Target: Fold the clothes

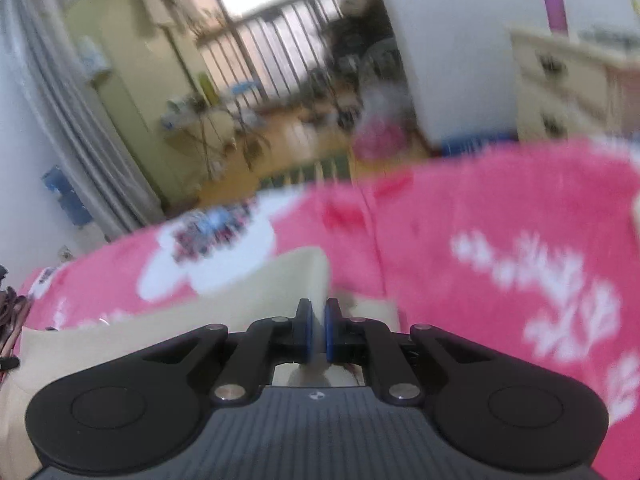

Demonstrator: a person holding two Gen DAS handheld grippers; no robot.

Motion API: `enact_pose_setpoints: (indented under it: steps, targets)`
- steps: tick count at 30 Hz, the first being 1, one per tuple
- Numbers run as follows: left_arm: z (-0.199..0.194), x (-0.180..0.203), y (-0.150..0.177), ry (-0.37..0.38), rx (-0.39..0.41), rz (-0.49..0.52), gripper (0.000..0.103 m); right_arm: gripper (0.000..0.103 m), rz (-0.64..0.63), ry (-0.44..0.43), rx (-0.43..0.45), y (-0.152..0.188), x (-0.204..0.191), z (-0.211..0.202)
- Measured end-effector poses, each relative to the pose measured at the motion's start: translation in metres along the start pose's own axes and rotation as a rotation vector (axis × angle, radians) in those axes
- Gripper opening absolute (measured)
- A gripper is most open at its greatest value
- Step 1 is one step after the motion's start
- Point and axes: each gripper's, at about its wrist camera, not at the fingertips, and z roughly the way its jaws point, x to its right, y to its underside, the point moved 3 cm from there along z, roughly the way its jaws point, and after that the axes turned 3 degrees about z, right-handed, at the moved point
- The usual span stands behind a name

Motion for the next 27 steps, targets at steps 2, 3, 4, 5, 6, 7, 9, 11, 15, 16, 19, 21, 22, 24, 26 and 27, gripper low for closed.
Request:
enact_pose_setpoints:
  steps: [2, 3, 4, 5, 6, 7, 9, 11, 15, 16, 19, 21, 22, 24, 26, 27]
  targets:
    - [0.003, 0.004, 0.002, -0.024, -0.003, 0.056, 0.007, 0.014, 0.006, 0.012, 0.0, 0.0, 0.001, 0.003]
    - [-0.001, 0.004, -0.001, -0.031, 0.0, 0.063, 0.01, 0.018, -0.005, 0.023, 0.005, -0.003, -0.001, -0.001]
    - [-0.005, 0.003, -0.004, -0.037, 0.001, 0.067, 0.013, 0.022, -0.02, 0.035, 0.012, -0.006, -0.003, -0.006]
    - [-0.009, 0.002, -0.007, -0.042, 0.003, 0.07, 0.015, 0.024, -0.035, 0.046, 0.018, -0.01, -0.004, -0.011]
    - [-0.017, 0.001, -0.012, -0.06, 0.022, 0.074, 0.016, 0.024, -0.044, 0.053, 0.041, -0.014, -0.007, -0.02]
    - [-0.028, -0.001, -0.015, -0.071, 0.045, 0.082, 0.017, 0.025, -0.043, 0.05, 0.073, -0.018, -0.009, -0.032]
    - [-0.049, 0.0, -0.021, -0.067, 0.083, 0.098, 0.018, 0.026, -0.037, 0.031, 0.121, -0.022, -0.015, -0.055]
    - [-0.068, 0.006, -0.02, -0.004, 0.078, 0.116, 0.018, 0.026, -0.055, -0.023, 0.114, -0.017, -0.028, -0.07]
    - [-0.075, 0.029, 0.005, 0.138, -0.014, 0.164, 0.019, 0.025, -0.177, -0.114, -0.017, 0.018, -0.061, -0.062]
    - [-0.066, 0.032, 0.014, 0.114, -0.056, 0.189, 0.019, 0.023, -0.208, -0.113, -0.063, 0.029, -0.065, -0.052]
    - [-0.035, 0.028, 0.039, 0.006, -0.169, 0.241, 0.019, 0.02, -0.292, -0.012, -0.174, 0.053, -0.061, -0.013]
    - [-0.039, 0.025, 0.036, 0.002, -0.159, 0.212, 0.018, 0.02, -0.321, 0.005, -0.173, 0.053, -0.064, -0.013]
    - [-0.046, 0.026, 0.031, 0.004, -0.145, 0.206, 0.019, 0.022, -0.335, 0.027, -0.161, 0.049, -0.07, -0.021]
    - [-0.062, 0.035, 0.022, 0.033, -0.091, 0.244, 0.022, 0.024, -0.381, 0.028, -0.113, 0.044, -0.085, -0.045]
    - [-0.075, 0.047, 0.018, 0.081, -0.055, 0.295, 0.024, 0.024, -0.434, -0.064, -0.069, 0.049, -0.105, -0.071]
    - [-0.077, 0.055, 0.019, 0.117, -0.057, 0.327, 0.024, 0.024, -0.464, -0.117, -0.055, 0.056, -0.114, -0.082]
